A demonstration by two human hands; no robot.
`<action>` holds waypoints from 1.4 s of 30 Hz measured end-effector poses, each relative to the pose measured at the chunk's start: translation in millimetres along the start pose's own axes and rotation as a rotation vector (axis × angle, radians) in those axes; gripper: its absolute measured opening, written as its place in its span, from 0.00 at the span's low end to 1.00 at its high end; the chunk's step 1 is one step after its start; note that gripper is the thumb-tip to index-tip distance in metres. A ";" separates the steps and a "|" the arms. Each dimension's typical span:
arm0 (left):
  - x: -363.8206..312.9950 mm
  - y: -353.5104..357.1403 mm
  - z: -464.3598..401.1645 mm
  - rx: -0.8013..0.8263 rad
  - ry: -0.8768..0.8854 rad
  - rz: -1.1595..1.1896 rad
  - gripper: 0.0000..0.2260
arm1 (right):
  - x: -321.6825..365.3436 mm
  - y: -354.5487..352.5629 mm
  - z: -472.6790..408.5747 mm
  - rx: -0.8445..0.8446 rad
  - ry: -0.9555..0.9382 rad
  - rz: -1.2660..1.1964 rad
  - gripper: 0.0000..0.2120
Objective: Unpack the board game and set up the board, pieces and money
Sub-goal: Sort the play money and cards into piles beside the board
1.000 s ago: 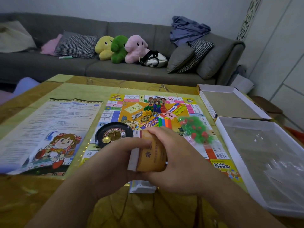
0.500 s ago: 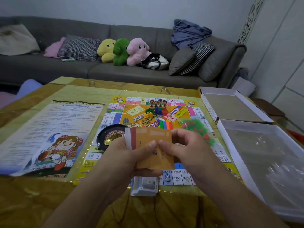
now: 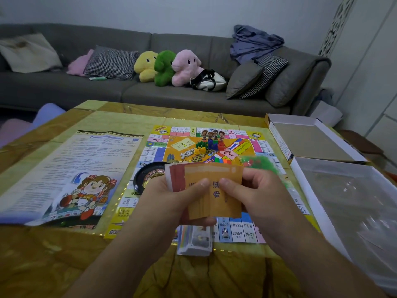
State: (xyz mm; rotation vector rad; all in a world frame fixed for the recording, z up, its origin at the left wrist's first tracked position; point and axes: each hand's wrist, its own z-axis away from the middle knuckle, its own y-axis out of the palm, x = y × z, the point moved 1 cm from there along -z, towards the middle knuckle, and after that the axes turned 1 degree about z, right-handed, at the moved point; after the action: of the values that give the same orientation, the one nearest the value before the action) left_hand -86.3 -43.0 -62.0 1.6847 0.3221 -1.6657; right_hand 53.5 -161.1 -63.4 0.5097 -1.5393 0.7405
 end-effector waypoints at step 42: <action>3.3 -21.0 -16.2 -0.277 0.032 -0.105 0.08 | -11.1 -6.5 -15.3 -0.028 0.247 -0.185 0.09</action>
State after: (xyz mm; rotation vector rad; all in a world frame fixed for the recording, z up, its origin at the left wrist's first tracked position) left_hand -87.0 -18.9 -73.6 1.5092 0.6362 -1.5872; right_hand 70.1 -155.9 -73.3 0.5116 -1.2529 0.6138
